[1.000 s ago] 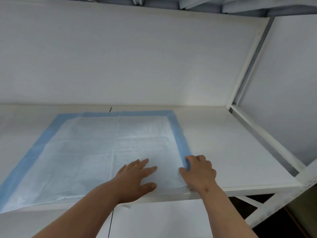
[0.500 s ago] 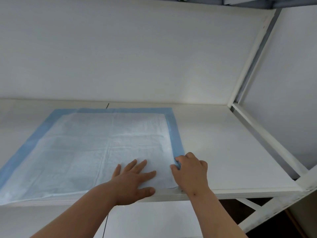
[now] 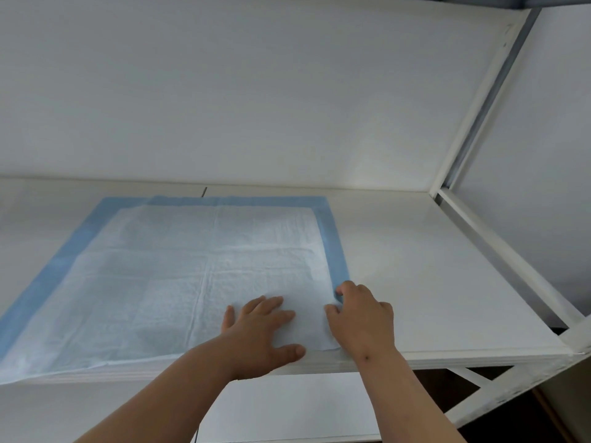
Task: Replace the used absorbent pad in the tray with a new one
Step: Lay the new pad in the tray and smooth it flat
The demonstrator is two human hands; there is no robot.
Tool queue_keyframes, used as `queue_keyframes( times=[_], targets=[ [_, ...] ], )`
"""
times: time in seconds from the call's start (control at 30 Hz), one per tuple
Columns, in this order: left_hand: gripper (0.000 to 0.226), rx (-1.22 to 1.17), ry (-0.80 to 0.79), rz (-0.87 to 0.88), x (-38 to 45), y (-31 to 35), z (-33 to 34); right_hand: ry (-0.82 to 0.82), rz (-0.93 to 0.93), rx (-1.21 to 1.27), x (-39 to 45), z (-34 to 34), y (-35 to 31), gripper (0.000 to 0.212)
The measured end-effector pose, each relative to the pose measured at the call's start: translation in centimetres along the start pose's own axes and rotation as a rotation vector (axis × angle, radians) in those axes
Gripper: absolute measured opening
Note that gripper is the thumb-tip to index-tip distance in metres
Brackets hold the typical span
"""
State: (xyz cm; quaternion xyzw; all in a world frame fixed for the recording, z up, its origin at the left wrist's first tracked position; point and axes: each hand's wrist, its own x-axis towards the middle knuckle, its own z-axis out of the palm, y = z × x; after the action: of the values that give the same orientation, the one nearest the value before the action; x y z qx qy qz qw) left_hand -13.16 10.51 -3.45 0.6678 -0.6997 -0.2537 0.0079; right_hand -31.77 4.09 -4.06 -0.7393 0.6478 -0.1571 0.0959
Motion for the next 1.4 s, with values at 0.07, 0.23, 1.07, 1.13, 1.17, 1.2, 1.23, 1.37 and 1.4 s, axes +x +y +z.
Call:
queue_keyframes(
  times=[0.07, 0.23, 1.07, 1.13, 1.17, 1.2, 1.23, 1.37, 1.4],
  targets=[
    [0.075, -0.017, 0.017, -0.005, 0.0, 0.4, 0.0, 0.009, -0.004, -0.023, 0.2, -0.3, 0.0, 0.009],
    [0.077, -0.039, 0.069, 0.004, 0.1, 1.2, 0.2, -0.015, 0.017, 0.008, 1.5, -1.9, -0.7, 0.016],
    [0.047, -0.101, 0.223, 0.042, 0.1, 0.3, -2.1, -0.458, 0.024, 0.516, 2.0, -5.3, -0.7, 0.089],
    [0.045, -0.155, 0.207, 0.046, 0.1, 0.2, -2.4, -0.579, -0.077, 0.291, 1.6, -5.3, -0.9, 0.111],
    [0.045, -0.2, 0.211, 0.045, 0.1, 0.2, -2.7, -0.569, -0.112, 0.159, 1.4, -5.1, -1.0, 0.112],
    [0.044, -0.248, 0.224, 0.046, 0.2, 0.1, -2.9, -0.524, -0.132, 0.054, 1.2, -4.8, -1.1, 0.107],
    [0.044, -0.287, 0.242, 0.05, 0.2, 0.1, -3.1, -0.457, -0.136, -0.01, 1.2, -4.5, -1.3, 0.098],
    [0.046, -0.297, 0.39, 0.075, -0.1, 0.4, -3.2, -0.335, -0.109, -0.081, 0.9, -3.6, -2.0, 0.062],
    [0.047, -0.294, 0.448, 0.078, -0.3, 0.6, -2.9, -0.352, -0.119, -0.099, 0.8, -3.5, -2.1, 0.06]
  ],
)
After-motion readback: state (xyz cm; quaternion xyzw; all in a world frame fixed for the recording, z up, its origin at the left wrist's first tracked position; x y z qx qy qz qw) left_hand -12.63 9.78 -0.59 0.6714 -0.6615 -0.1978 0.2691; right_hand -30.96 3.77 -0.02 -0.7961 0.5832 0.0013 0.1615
